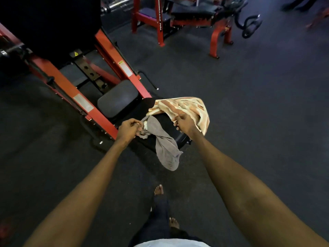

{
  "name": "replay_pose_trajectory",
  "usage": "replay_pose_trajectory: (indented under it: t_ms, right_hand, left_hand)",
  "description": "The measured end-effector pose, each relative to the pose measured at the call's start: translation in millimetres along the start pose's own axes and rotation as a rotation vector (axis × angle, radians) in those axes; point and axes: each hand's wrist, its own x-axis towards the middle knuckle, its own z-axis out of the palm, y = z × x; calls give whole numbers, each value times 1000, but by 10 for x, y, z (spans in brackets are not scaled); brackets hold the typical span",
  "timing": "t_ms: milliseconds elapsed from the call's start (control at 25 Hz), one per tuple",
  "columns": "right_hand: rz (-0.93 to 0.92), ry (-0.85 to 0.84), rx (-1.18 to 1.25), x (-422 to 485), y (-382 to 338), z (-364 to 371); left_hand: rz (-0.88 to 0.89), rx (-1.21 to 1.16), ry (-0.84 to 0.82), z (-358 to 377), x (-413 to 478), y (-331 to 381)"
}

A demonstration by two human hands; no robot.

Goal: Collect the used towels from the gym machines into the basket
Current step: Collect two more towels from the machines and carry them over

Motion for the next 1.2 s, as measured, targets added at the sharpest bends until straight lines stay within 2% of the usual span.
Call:
replay_pose_trajectory:
  t_ms: [320,440,720,920,1040,1200]
  right_hand:
    - [130,-80,-37,1275,130,481]
    - [146,-163,-248,1650,277,660]
    - [329,-527,-681,2320,1119,1260]
    - [285,-543,-738,2435,1508,1554]
    - [304,-557,-740,2564,1535,1572]
    - [223,-645,-674,2676,1374,1440]
  left_hand:
    - [-101,-22,-41,107,1323,-152]
    - [-137,-31,-27,145,1619,-146]
    - [-225,1,-26,443,2260,-548]
    - [-280,26,-52,668,2505,-678]
    - [-275,46,-58,726,2634,-641]
    - [-252,79,-97,789,2798,-435]
